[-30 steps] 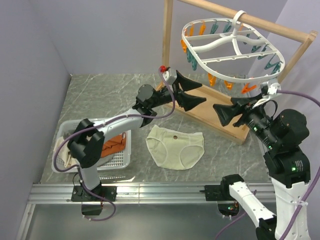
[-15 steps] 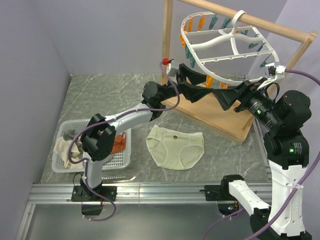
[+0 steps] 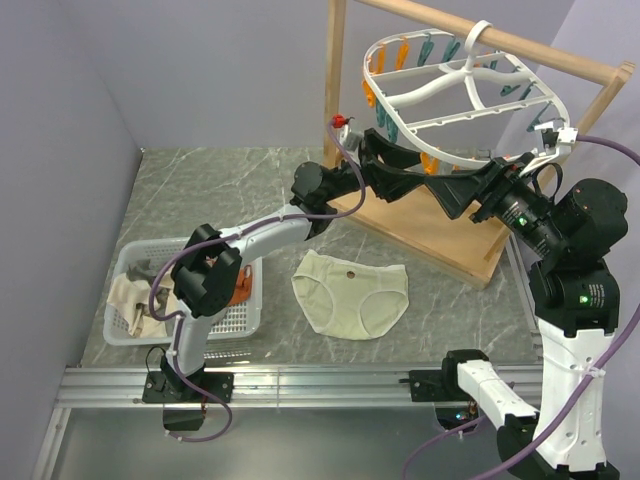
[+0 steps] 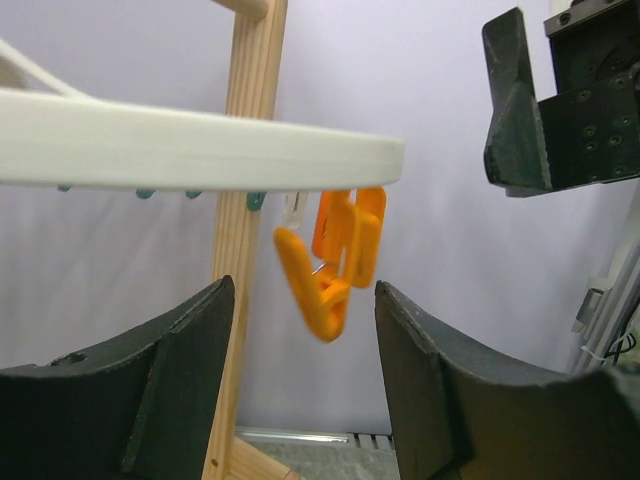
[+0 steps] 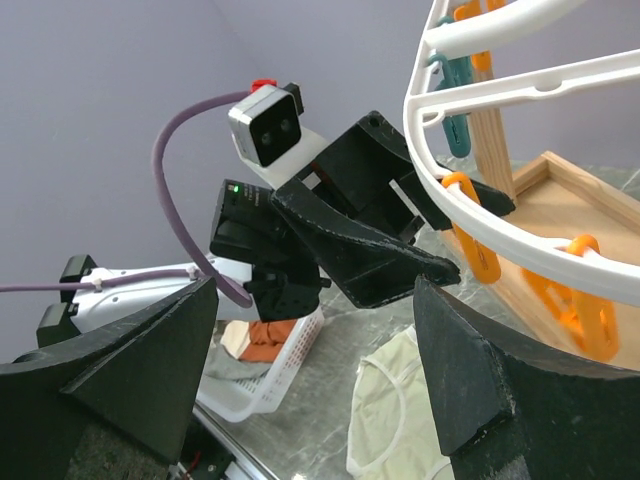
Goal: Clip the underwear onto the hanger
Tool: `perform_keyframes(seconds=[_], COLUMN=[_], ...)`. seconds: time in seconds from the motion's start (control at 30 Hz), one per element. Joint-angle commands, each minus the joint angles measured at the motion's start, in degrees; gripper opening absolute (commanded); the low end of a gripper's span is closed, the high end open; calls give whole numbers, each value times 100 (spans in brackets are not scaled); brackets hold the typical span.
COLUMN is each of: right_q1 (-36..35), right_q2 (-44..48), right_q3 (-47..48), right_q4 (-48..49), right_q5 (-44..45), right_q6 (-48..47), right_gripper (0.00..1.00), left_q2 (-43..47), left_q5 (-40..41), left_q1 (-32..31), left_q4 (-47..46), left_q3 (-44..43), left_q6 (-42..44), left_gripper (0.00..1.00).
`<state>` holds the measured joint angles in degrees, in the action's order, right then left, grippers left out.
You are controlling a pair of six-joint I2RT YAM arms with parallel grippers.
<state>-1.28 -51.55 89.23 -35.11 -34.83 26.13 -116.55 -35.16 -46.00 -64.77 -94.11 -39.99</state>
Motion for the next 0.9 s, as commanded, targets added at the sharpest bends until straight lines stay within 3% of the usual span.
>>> perform_keyframes(seconds=[0.0, 0.63, 0.87], right_q1=[66, 242, 242], right_q2=[-22, -13, 22], right_q3=[139, 51, -11], right_q4=[268, 268, 259], right_q5=[-164, -253, -112], right_q6=[85, 243, 208], right_gripper=[86, 85, 85], left_q2=[-60, -324, -359], left_q5=[-211, -484, -527], left_q1=[-32, -146, -173], left_q4=[-387, -387, -335], left_q3=[-354, -688, -802], left_q6=[-158, -71, -71], left_gripper=[63, 51, 36])
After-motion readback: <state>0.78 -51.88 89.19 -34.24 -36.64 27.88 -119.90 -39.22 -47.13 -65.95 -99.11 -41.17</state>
